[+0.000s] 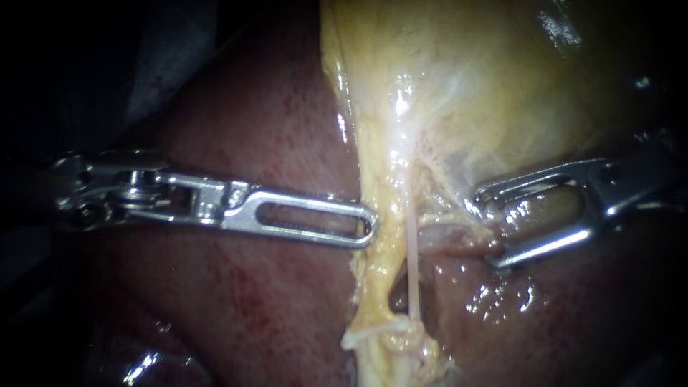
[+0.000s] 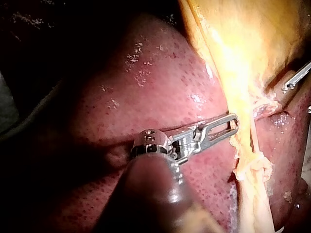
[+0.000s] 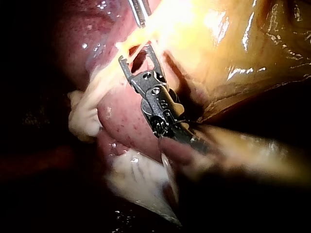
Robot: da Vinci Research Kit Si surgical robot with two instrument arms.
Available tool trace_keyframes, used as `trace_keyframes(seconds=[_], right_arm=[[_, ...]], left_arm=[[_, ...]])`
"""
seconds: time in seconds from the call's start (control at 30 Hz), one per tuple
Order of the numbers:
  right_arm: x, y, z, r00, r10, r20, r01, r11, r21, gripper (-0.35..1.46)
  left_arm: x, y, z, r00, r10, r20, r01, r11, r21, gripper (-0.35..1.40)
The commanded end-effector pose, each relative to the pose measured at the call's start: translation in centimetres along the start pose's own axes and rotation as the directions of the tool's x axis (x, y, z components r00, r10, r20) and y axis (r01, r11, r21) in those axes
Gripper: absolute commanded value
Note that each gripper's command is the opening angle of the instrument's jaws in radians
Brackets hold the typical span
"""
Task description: Going back first clip left tube
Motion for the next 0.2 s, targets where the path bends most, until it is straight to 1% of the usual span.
trace_keyframes(seconds=[0.03, 0.2], right_arm=[[0.00, 0.00, 0.00, 1.000, 0.000, 0.000, 0.000, 1.000, 0.000, 0.40], [0.00, 0.00, 0.00, 1.000, 0.000, 0.000, 0.000, 1.000, 0.000, 0.40]], left_arm=[[0.00, -0.01, -0.01, 1.0000, 0.000, -0.001, 0.000, 1.000, 0.001, -0.35], [0.00, -0.03, -0.02, 1.0000, -0.001, 0.000, 0.001, 1.000, 0.001, -0.35]])
